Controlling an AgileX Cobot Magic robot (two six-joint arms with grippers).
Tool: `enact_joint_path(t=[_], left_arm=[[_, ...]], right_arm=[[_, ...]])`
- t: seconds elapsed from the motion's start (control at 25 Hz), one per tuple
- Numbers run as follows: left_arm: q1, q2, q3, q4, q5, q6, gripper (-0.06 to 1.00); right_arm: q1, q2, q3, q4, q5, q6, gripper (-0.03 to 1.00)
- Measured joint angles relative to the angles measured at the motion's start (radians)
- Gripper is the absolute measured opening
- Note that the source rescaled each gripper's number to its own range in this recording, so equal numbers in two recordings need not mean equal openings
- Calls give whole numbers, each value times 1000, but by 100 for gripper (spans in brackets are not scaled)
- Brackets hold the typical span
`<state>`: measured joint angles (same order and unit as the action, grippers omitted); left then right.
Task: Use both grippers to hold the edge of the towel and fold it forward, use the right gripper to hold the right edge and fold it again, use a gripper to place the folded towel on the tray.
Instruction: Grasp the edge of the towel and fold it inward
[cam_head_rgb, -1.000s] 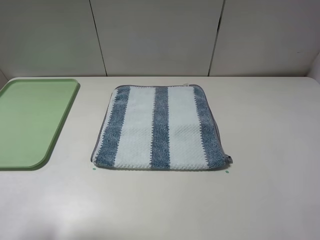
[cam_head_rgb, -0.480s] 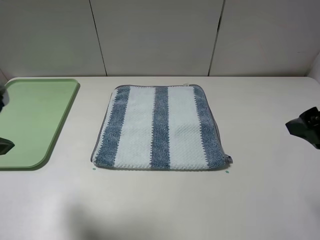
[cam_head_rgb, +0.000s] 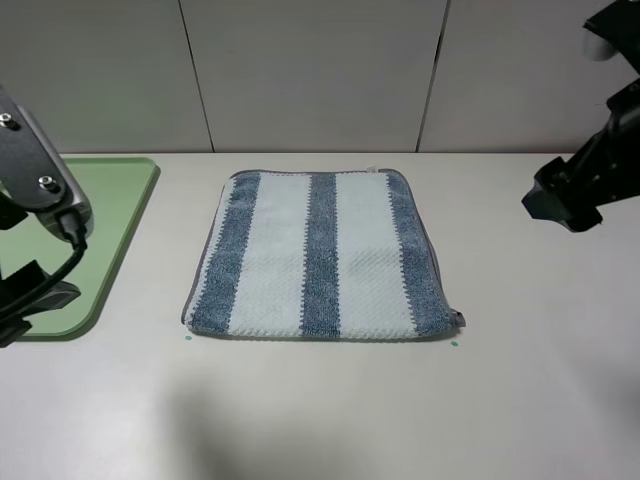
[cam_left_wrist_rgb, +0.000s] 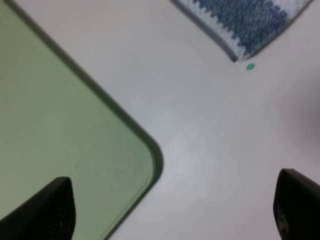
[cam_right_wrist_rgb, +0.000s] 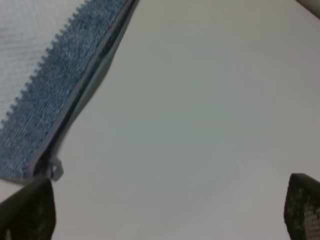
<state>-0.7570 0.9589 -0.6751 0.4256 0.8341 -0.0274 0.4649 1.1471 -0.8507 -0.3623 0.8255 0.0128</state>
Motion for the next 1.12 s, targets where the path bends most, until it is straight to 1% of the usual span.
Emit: enact_joint_path(t=[0.2,0.4,0.68,0.8,0.92,1.12], left_arm=[[0,32,0,47,-58,0,77],[0,94,0,103,-110,8,76],[0,231,0,113,-186,22,76],[0,280,0,113,-208,54,76],[0,326,0,110,-221,87,76],[0,365,0,71,-321,145,67]], right_arm=[[0,97,-40,-24,-42,-47,100],[0,151,-43,-26,-84,-194,100],[0,183,-43,-17,-85,-362,100],[0,196,-43,26,-85,-435,100],[0,214,-43,108,-85,-520,100],[0,260,-43,215,-86,-646,100]])
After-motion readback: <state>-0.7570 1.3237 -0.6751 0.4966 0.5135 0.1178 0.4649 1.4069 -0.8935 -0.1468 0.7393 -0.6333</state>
